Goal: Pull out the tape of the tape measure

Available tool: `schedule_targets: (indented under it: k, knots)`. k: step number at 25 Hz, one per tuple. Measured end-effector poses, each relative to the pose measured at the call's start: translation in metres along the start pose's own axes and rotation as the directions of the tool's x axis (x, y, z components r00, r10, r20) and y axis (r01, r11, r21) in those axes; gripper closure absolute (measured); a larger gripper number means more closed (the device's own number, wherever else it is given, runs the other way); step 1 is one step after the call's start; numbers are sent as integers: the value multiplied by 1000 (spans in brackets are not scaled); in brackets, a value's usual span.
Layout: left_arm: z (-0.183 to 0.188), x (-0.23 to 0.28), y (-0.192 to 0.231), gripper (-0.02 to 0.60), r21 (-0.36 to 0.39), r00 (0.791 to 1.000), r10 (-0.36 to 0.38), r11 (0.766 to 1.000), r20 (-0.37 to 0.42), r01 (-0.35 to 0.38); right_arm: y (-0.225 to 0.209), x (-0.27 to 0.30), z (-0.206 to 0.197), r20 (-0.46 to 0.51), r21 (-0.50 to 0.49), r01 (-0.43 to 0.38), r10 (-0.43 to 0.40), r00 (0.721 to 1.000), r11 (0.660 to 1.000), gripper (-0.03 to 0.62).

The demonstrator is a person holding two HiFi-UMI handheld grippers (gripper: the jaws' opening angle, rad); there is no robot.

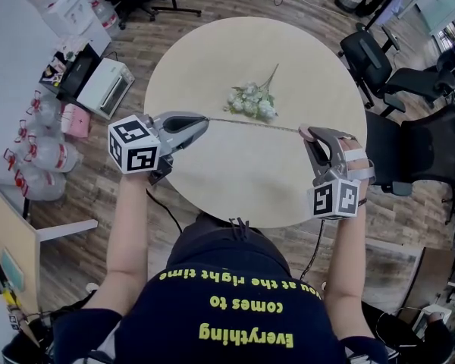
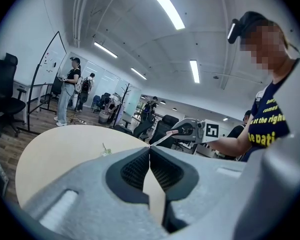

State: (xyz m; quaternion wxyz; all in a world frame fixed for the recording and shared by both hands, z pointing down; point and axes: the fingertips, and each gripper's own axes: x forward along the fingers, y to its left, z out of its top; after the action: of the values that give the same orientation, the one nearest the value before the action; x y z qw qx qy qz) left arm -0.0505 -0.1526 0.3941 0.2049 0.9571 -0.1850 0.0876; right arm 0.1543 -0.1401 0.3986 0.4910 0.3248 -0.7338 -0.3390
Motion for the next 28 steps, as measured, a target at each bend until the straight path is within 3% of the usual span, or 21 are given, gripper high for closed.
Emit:
schedule_targets:
  k: [28]
  knots:
    - [-3, -42, 41, 577, -32, 992, 127, 992, 18, -126, 0, -8, -38, -96, 8, -4, 5, 995, 1000, 511]
